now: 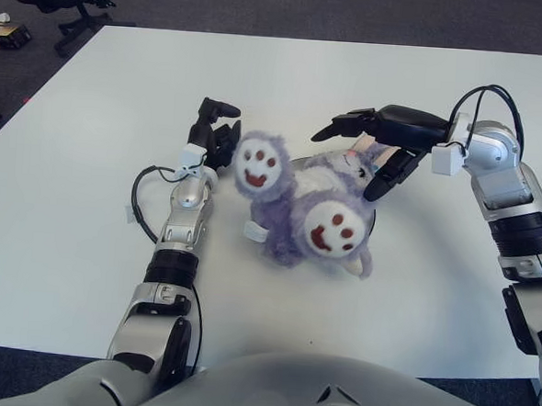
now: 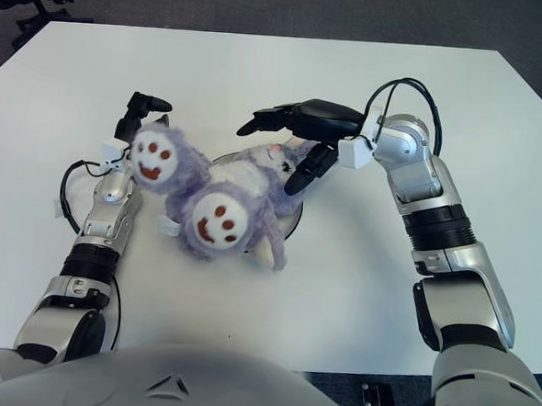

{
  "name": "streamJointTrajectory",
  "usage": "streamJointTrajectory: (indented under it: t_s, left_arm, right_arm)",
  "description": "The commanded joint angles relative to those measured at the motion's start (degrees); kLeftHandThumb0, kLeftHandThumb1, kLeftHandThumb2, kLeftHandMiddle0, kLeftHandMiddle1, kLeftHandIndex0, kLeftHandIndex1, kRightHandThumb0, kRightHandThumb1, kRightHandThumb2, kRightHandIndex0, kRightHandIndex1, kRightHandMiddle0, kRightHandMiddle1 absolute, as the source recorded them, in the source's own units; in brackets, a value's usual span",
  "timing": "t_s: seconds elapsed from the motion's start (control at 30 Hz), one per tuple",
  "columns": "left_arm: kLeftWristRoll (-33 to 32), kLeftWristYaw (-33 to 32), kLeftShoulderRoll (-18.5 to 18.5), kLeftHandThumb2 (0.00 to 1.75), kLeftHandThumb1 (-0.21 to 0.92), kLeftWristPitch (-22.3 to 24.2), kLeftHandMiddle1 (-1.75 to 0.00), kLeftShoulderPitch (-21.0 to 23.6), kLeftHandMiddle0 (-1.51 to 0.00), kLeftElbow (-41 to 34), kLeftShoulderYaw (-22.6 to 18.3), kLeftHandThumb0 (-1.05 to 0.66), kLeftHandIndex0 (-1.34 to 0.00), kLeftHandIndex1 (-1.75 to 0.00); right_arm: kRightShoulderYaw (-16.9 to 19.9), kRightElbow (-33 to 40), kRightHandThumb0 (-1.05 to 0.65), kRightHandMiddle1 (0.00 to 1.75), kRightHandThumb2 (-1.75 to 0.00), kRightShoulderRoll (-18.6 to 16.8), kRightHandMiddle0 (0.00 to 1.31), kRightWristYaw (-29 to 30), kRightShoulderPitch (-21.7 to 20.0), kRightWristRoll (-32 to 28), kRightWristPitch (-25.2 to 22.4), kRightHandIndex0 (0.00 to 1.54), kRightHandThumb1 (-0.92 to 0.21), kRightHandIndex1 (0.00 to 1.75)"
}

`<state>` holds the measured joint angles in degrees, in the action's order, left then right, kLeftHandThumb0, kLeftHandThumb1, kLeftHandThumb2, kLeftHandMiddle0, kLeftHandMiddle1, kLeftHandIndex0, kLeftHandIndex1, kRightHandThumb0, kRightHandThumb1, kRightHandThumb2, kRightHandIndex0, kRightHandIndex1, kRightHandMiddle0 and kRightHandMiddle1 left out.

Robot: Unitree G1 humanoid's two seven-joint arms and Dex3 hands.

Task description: Put the doll into the plate.

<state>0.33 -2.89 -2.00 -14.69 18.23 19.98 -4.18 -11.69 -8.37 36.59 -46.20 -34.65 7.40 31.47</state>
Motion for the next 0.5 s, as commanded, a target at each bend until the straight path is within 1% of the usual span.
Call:
streamJointTrajectory:
  t_s: [0.0, 0.2, 0.23, 0.27, 0.33, 0.37, 0.47]
  left_arm:
    - [-0.4, 0.3, 0.5, 0.69, 0.79, 0.1, -1.75, -1.5, -0.83, 0.6, 0.1, -0.36, -0.28, -1.75]
    - [-0.6, 0.5, 0.3, 0.69, 0.79, 0.2, -1.75, -1.5, -0.83, 0.6, 0.0, -0.36, -0.28, -1.75]
    - [-0.6, 0.6, 0.3, 0.69, 0.79, 0.2, -1.75, -1.5, -0.82, 0.5, 0.0, -0.36, -0.28, -1.75]
    - [-0.6, 0.6, 0.3, 0.69, 0.79, 0.3, -1.75, -1.5, -0.82, 0.5, 0.0, -0.36, -0.28, -1.75]
    - [-0.7, 0.7, 0.2, 0.68, 0.79, 0.3, -1.75, -1.5, -0.82, 0.5, -0.1, -0.36, -0.28, -1.75]
    - [-0.7, 0.7, 0.2, 0.68, 0.79, 0.4, -1.75, -1.5, -0.82, 0.4, -0.1, -0.36, -0.28, -1.75]
    - [-0.7, 0.7, 0.2, 0.68, 0.79, 0.4, -1.75, -1.4, -0.82, 0.4, -0.1, -0.36, -0.28, -1.75]
  right_arm:
    - [1.9, 0.8, -0.68, 0.03, -0.03, 0.7, 0.09, 2.2, 0.5, 0.5, 1.2, 0.12, -0.92, 0.0]
    - [2.5, 0.2, -0.69, 0.03, -0.02, 0.9, 0.09, 2.9, 0.3, -0.4, 2.6, 0.09, -0.92, 0.0]
    - [2.7, 0.1, -0.72, 0.03, -0.05, 1.1, 0.1, 2.4, 0.1, -1.3, 2.4, 0.08, -0.92, 0.0]
    - [3.4, 0.0, -0.73, 0.03, -0.05, 2.1, 0.1, 0.0, -0.8, -4.6, 1.3, 0.08, -0.92, 0.0]
    - [4.3, -0.1, -0.78, 0.03, -0.09, 3.3, 0.1, -2.8, -1.8, -8.5, -0.1, 0.09, -0.92, 0.01]
    - [4.6, -0.3, -0.79, 0.03, -0.09, 3.7, 0.1, -3.9, -2.3, -9.7, -0.5, 0.09, -0.92, 0.01]
    - [5.0, -0.6, -0.82, 0.03, -0.12, 4.0, 0.1, -5.3, -2.9, -11.0, -0.9, 0.11, -0.92, 0.01]
